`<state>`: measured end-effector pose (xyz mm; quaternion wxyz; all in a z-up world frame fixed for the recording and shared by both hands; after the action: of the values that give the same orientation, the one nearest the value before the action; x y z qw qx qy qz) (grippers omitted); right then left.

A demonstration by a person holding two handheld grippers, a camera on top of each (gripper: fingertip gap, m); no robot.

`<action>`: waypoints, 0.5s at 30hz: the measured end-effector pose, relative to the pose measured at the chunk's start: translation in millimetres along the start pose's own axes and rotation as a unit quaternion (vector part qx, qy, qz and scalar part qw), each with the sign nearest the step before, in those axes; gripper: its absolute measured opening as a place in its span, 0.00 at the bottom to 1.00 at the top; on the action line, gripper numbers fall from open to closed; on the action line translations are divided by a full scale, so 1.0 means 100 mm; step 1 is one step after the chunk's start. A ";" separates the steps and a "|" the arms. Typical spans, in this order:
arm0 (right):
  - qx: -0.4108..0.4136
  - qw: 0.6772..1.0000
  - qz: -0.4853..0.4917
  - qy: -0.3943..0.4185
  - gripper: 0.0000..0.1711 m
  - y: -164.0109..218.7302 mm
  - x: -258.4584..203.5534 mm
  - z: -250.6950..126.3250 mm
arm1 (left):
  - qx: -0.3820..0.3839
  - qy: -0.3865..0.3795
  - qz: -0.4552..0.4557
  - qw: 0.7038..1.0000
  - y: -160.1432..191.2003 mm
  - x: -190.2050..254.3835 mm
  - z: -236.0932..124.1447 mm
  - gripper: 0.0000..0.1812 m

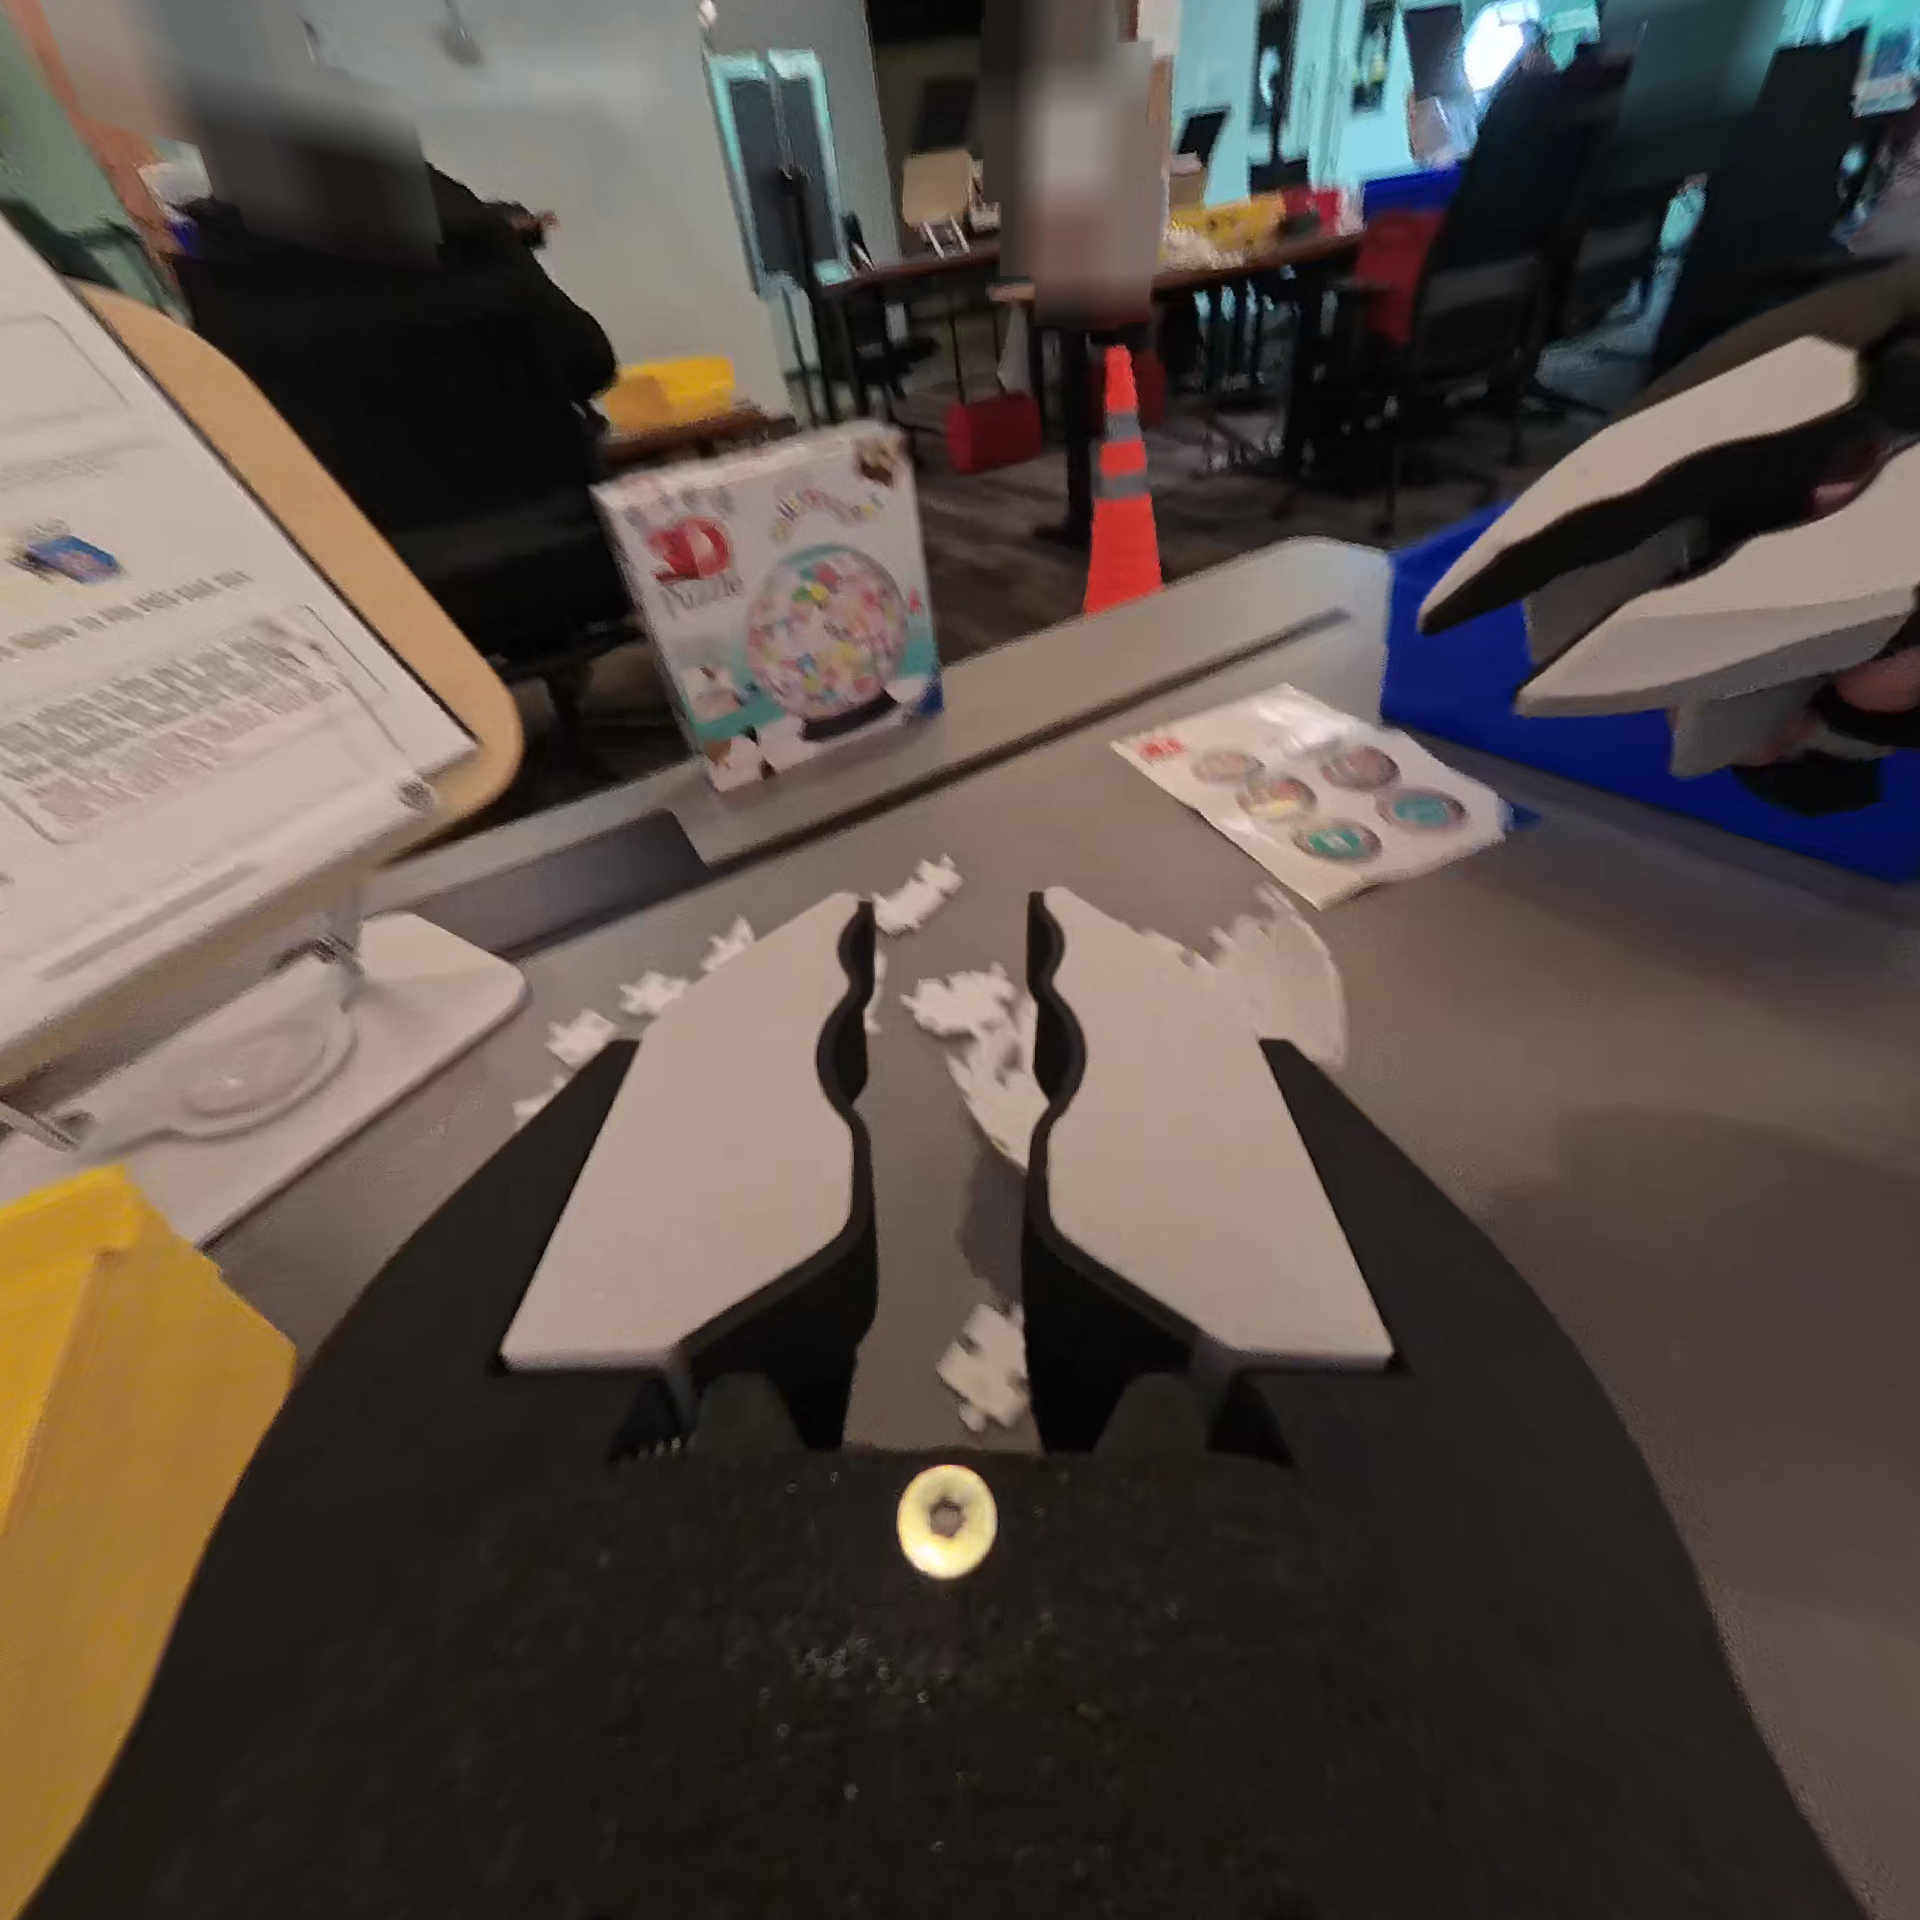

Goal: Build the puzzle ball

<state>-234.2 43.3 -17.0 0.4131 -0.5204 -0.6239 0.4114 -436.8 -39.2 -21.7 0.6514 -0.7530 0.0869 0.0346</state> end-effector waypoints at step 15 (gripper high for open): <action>0.093 0.990 0.092 0.055 0.34 0.80 -0.73 -0.13 | -0.136 0.087 -0.086 0.983 0.82 0.66 -0.34 0.31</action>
<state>-188.3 -18.0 -94.7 0.4542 -0.5564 -0.5087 0.4747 -388.3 -89.4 -107.6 0.5333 -0.8393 0.0729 -0.0758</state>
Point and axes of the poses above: each gripper's, where its closed fingertips meet, z out along the fingers, y out of its underside, x = y × z across the jaws, the point moved 7 cm from there along -z, back along the fingers, and after that the axes turned 11 degrees about -y, right-handed, at the moved point
